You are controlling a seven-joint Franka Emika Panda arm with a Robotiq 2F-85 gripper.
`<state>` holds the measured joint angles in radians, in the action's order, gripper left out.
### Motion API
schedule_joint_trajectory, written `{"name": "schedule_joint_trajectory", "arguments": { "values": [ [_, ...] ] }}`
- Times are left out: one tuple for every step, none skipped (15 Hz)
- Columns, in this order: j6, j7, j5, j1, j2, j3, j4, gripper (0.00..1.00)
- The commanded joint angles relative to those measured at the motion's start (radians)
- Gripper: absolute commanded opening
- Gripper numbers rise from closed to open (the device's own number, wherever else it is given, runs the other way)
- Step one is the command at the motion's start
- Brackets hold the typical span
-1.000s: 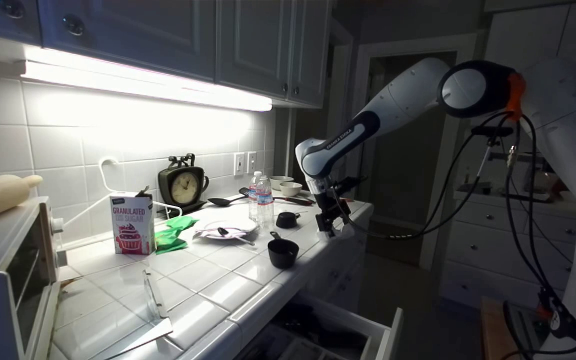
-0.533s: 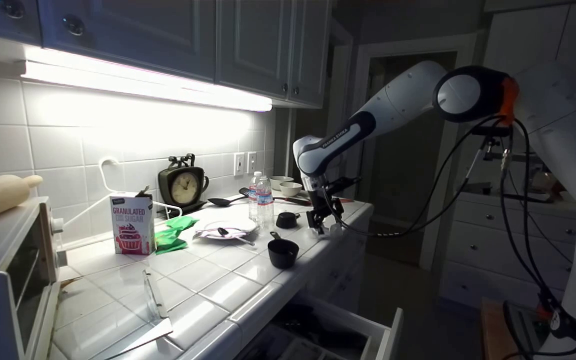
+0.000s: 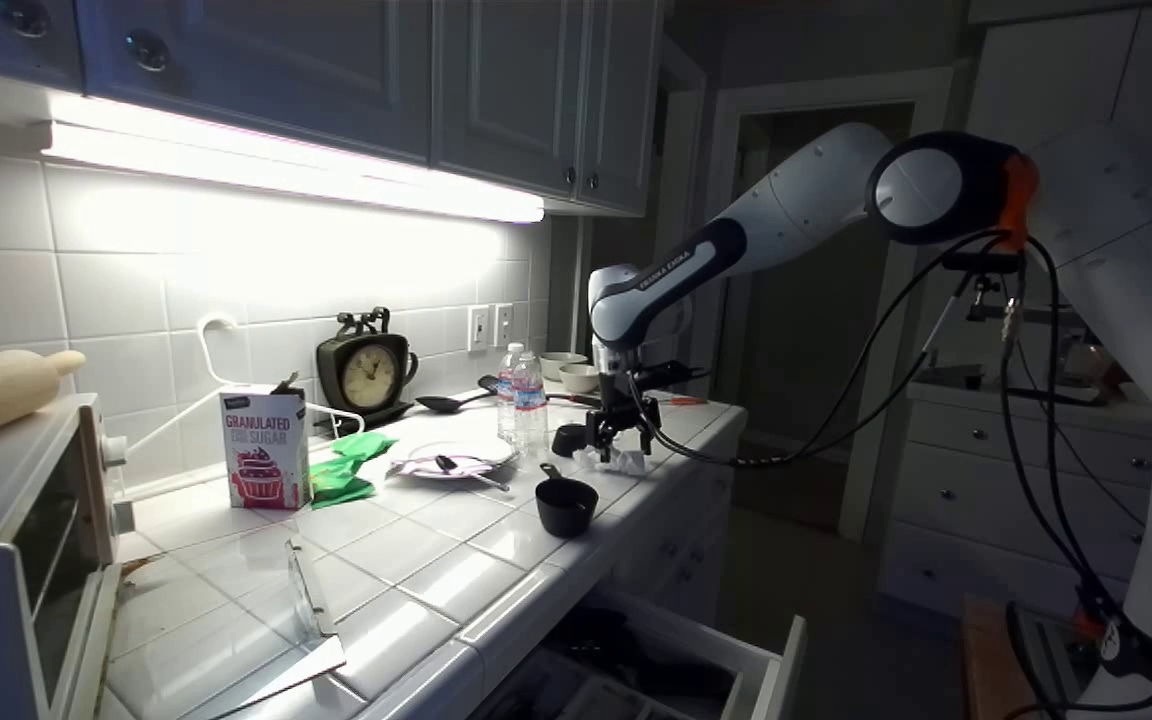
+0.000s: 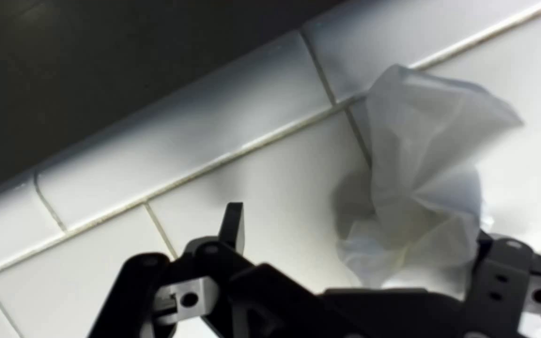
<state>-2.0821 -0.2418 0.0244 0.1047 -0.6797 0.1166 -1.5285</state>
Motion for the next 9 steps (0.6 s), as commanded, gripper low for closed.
{"name": "schedule_joint_trajectory", "arguments": {
  "values": [
    [-0.114,0.031,-0.050,0.009,0.021,-0.020,-0.047,1.00],
    [-0.149,0.037,-0.054,0.009,0.024,-0.021,-0.057,1.00],
    [-0.180,0.043,-0.056,0.009,0.027,-0.023,-0.067,1.00],
    [-0.224,0.055,-0.060,0.011,0.033,-0.029,-0.081,1.00],
    [-0.271,0.068,-0.064,0.014,0.040,-0.034,-0.097,1.00],
    [-0.320,0.086,-0.068,0.016,0.047,-0.041,-0.115,1.00],
    [-0.359,0.104,-0.075,0.020,0.051,-0.048,-0.128,1.00],
    [-0.398,0.121,-0.081,0.022,0.056,-0.054,-0.142,1.00],
    [-0.432,0.135,-0.086,0.025,0.059,-0.059,-0.154,1.00]
  ]
}}
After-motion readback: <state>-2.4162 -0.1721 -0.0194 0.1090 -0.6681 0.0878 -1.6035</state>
